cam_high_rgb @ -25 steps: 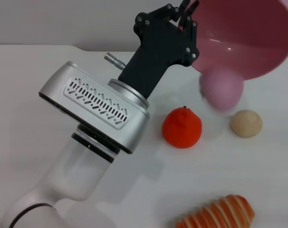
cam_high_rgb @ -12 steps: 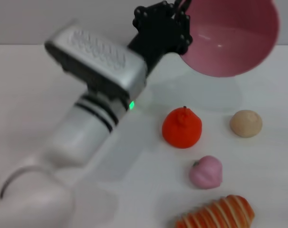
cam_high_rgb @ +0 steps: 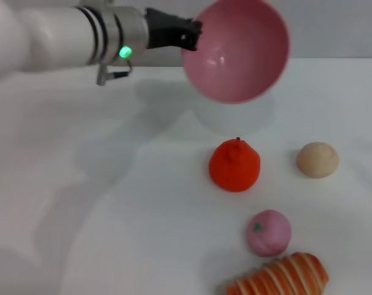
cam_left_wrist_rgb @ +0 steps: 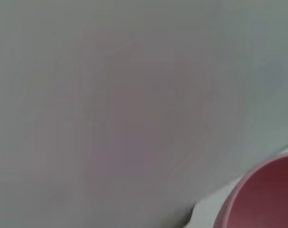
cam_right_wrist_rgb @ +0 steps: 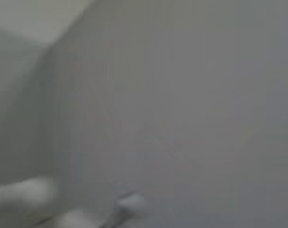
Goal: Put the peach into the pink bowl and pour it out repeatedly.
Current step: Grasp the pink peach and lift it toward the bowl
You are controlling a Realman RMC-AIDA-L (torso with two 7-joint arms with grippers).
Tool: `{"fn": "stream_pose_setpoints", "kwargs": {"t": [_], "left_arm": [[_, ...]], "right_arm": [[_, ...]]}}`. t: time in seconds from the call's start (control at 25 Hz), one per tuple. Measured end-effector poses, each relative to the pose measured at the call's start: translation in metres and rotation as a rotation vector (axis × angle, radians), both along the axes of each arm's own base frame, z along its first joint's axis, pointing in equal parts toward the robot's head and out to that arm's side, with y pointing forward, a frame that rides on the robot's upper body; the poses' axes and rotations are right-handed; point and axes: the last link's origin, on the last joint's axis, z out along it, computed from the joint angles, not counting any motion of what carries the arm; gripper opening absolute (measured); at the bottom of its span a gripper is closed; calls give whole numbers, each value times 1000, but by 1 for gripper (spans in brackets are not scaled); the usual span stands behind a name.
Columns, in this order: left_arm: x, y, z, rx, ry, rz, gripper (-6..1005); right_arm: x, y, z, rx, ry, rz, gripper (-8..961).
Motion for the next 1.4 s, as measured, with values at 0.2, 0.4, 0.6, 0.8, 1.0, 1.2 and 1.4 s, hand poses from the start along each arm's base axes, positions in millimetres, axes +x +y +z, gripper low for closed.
{"fn": "stream_pose_setpoints", "kwargs": {"t": [0.2, 0.4, 0.6, 0.8, 1.0, 1.2, 1.4], "left_arm": [[-10, 8, 12, -40, 18, 43, 128], [-12, 7, 14, -45, 19, 46, 129], [-15, 6, 13, -56, 29, 49, 130], [-19, 4, 12, -70, 33, 59, 131], [-22, 1, 11, -87, 43, 58, 132], [-26, 0, 11, -87, 44, 65, 133], [-28, -1, 11, -89, 47, 65, 134]], "right_arm": [[-48, 5, -12, -397, -336, -56, 426], [-72, 30, -36, -628, -663, -342, 424], [-78, 53, -71, -722, -876, -521, 421], [-72, 69, -123, -767, -1023, -583, 418], [-66, 75, -157, -818, -1080, -593, 416], [-60, 84, -180, -813, -1096, -614, 413], [-53, 87, -196, -834, -1115, -634, 410]]}}
